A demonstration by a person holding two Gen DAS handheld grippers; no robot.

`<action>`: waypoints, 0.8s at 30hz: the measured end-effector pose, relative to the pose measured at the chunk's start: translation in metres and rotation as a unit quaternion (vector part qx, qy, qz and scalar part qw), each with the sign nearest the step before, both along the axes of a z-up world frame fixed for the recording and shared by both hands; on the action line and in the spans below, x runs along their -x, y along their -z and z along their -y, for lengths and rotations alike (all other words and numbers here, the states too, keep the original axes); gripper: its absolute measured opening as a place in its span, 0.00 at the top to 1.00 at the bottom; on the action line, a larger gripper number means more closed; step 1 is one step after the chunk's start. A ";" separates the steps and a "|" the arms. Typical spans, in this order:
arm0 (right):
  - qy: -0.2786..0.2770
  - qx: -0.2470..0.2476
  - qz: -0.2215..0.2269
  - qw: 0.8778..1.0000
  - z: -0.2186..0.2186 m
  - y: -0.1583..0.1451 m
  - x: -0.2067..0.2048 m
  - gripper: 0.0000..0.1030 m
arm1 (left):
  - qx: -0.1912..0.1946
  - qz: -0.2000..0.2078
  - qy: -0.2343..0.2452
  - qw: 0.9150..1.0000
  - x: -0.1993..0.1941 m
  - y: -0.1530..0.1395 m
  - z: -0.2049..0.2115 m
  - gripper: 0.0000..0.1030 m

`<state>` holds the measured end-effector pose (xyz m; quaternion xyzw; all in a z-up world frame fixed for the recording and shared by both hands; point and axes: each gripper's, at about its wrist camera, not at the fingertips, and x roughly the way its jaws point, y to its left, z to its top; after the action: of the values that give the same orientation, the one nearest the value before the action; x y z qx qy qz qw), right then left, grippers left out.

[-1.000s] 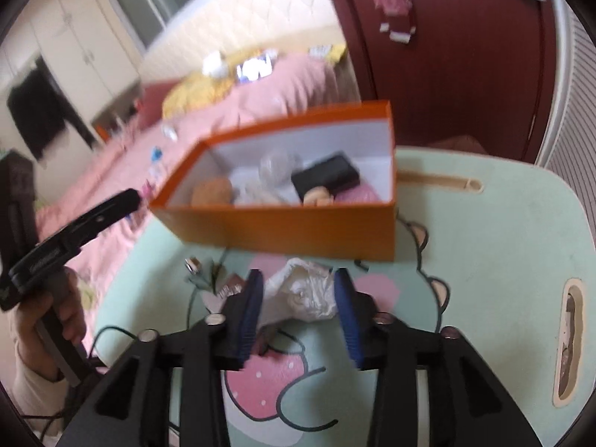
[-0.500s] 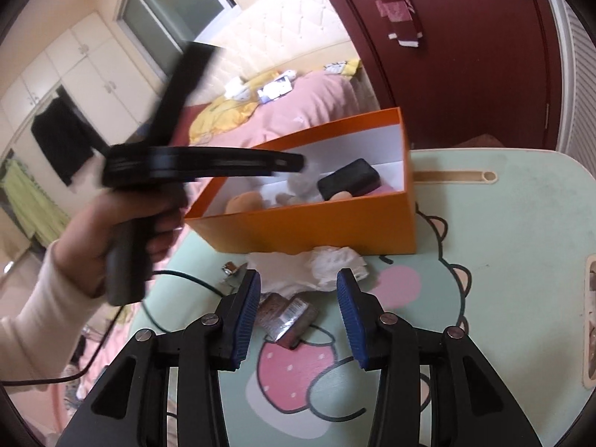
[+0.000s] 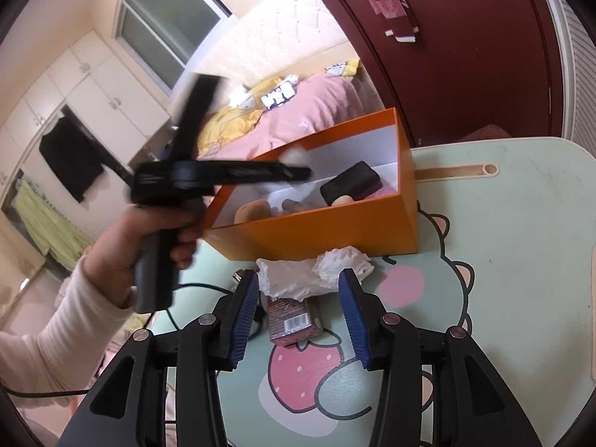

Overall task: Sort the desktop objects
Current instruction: 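Grasp the bubble-wrapped item in the box with the left gripper, then lower the bubble-wrapped item onto the table and release it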

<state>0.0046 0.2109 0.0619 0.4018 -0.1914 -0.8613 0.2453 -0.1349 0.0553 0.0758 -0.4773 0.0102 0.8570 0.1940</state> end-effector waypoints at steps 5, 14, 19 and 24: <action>0.007 -0.014 0.003 1.000 0.003 0.004 0.000 0.51 | -0.044 -0.056 -0.010 0.997 -0.042 -0.051 0.032 0.68; 0.014 -0.076 -0.014 0.997 0.017 0.009 -0.004 0.47 | -0.053 -0.046 -0.027 0.997 -0.118 -0.033 0.071 0.68; 0.016 -0.067 -0.013 0.998 0.017 0.011 -0.003 0.47 | -0.042 -0.021 -0.040 0.998 -0.142 0.019 0.069 0.68; 0.023 -0.072 -0.017 0.997 0.015 0.010 -0.002 0.47 | -0.048 -0.024 -0.046 0.997 -0.155 0.036 0.064 0.68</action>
<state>0.0069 0.1959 0.0515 0.3996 -0.1339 -0.8847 0.1991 0.0200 -0.0091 0.0399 -0.4462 -0.0488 0.8760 0.1766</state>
